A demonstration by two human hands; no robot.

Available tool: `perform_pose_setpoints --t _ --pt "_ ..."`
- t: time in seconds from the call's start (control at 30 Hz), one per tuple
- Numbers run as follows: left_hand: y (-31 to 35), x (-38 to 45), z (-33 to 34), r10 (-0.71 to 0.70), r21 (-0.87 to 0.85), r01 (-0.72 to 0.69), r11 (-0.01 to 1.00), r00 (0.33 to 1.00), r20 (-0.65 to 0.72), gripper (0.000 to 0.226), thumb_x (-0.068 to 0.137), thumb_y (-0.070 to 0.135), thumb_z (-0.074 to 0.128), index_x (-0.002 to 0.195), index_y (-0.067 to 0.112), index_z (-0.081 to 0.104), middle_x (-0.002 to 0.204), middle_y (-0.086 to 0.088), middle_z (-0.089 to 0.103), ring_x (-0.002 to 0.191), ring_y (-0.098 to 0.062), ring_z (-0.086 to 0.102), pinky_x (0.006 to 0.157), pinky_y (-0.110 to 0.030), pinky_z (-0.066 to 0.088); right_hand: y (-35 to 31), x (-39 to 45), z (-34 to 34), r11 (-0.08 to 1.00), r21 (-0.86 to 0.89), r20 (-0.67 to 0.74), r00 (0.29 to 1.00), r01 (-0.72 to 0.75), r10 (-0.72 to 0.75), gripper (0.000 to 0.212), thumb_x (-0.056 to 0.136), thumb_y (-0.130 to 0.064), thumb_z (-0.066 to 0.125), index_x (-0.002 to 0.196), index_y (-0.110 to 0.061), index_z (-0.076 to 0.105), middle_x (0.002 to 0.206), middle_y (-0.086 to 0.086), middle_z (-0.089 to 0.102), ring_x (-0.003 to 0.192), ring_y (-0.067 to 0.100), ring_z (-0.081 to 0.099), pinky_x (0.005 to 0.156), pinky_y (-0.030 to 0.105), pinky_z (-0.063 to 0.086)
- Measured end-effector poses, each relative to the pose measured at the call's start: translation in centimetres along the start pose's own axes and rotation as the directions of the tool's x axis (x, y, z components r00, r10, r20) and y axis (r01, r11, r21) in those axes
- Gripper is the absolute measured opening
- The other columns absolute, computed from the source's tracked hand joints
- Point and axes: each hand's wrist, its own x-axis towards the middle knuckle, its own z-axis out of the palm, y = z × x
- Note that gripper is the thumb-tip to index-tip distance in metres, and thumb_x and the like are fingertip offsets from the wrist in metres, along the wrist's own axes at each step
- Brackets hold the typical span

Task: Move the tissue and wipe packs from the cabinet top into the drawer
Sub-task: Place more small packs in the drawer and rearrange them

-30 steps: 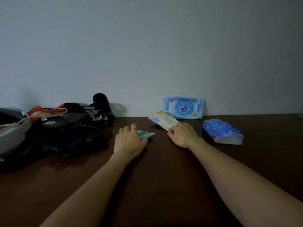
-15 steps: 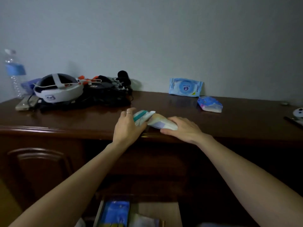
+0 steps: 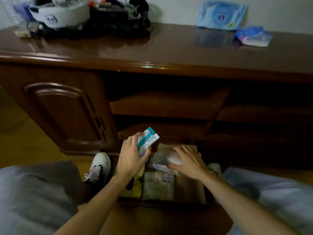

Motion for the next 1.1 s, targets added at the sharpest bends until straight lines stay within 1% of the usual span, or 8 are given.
perform_pose_setpoints --t 0.1,0.17,0.33,0.47,0.6,0.73,0.87,1.1 --pt "-4.1 -3.1 2.5 -0.135 0.071 0.128 0.989 0.985 0.109 0.06 0.087 0.054 0.056 0.138 0.027 0.038 0.13 0.0 0.053 0.12 -0.02 0.051 0.088 -0.038 0.053 2.2 0.9 5.5 0.989 -0.009 0.139 0.979 -0.149 0.149 0.084 0.075 -0.077 0.055 0.146 -0.041 0.028 0.146 -0.006 0.044 0.133 0.022 0.044 0.099 0.046 0.043" --pt "-6.1 -4.7 3.6 -0.216 0.085 0.205 0.975 0.964 0.153 0.062 0.084 0.05 0.06 0.137 0.025 0.039 0.125 -0.003 0.056 0.11 -0.024 0.056 0.082 -0.041 0.053 3.8 1.8 8.4 0.977 -0.007 0.191 0.959 -0.213 0.21 0.083 0.077 -0.073 0.058 0.146 -0.039 0.027 0.146 -0.004 0.044 0.132 0.025 0.045 0.1 0.048 0.043" --pt "-8.7 -5.5 5.6 -0.293 0.172 0.258 0.951 0.93 0.22 0.067 0.079 0.044 0.066 0.136 0.019 0.044 0.119 -0.006 0.058 0.106 -0.028 0.056 0.083 -0.044 0.051 6.1 5.4 13.3 0.968 0.019 0.212 0.947 -0.251 0.242 0.078 0.079 -0.064 0.063 0.143 -0.039 0.025 0.144 0.002 0.043 0.131 0.031 0.042 0.102 0.058 0.038" --pt "-8.9 -5.6 7.0 -0.282 0.202 0.235 0.951 0.926 0.25 0.067 0.078 0.047 0.065 0.137 0.021 0.043 0.117 -0.002 0.055 0.108 -0.025 0.053 0.084 -0.042 0.048 5.4 8.4 15.2 0.975 0.09 0.195 0.964 -0.201 0.181 0.08 0.076 -0.073 0.052 0.143 -0.044 0.02 0.141 0.003 0.04 0.127 0.032 0.044 0.099 0.063 0.038" --pt "-8.9 -5.3 7.8 -0.26 0.221 0.206 0.953 0.934 0.246 0.067 0.078 0.044 0.07 0.137 0.025 0.043 0.114 0.002 0.052 0.104 -0.021 0.053 0.086 -0.039 0.045 5.0 10.7 17.5 0.994 0.076 0.253 0.966 -0.076 0.055 0.084 0.081 -0.051 0.071 0.145 -0.043 0.018 0.147 0.001 0.033 0.131 0.032 0.041 0.101 0.059 0.039" --pt "-8.6 -4.6 7.8 -0.25 0.236 0.189 0.953 0.932 0.261 0.066 0.08 0.043 0.068 0.138 0.021 0.045 0.116 0.0 0.055 0.108 -0.02 0.051 0.089 -0.037 0.044 4.6 11.5 19.3 0.997 -0.025 0.259 0.962 -0.076 0.08 0.082 0.079 -0.049 0.075 0.143 -0.045 0.024 0.147 -0.001 0.041 0.127 0.03 0.047 0.103 0.053 0.036" --pt "-7.9 -4.1 7.9 -0.253 0.199 0.2 0.959 0.922 0.293 0.065 0.082 0.035 0.071 0.14 0.016 0.047 0.118 -0.002 0.057 0.11 -0.021 0.051 0.088 -0.032 0.04 4.9 12.2 19.2 0.999 -0.022 0.309 0.95 -0.044 0.049 0.085 0.075 -0.046 0.079 0.141 -0.046 0.024 0.144 -0.001 0.045 0.129 0.032 0.045 0.106 0.056 0.034" --pt "-7.6 -3.1 8.6 -0.201 0.232 0.125 0.965 0.919 0.34 0.071 0.081 0.043 0.069 0.142 0.016 0.044 0.123 -0.002 0.055 0.113 -0.021 0.051 0.09 -0.037 0.045 5.2 12.8 18.2 0.997 -0.006 0.317 0.946 0.08 -0.075 0.092 0.065 -0.059 0.078 0.142 -0.042 0.03 0.149 -0.003 0.039 0.137 0.028 0.034 0.112 0.052 0.023"
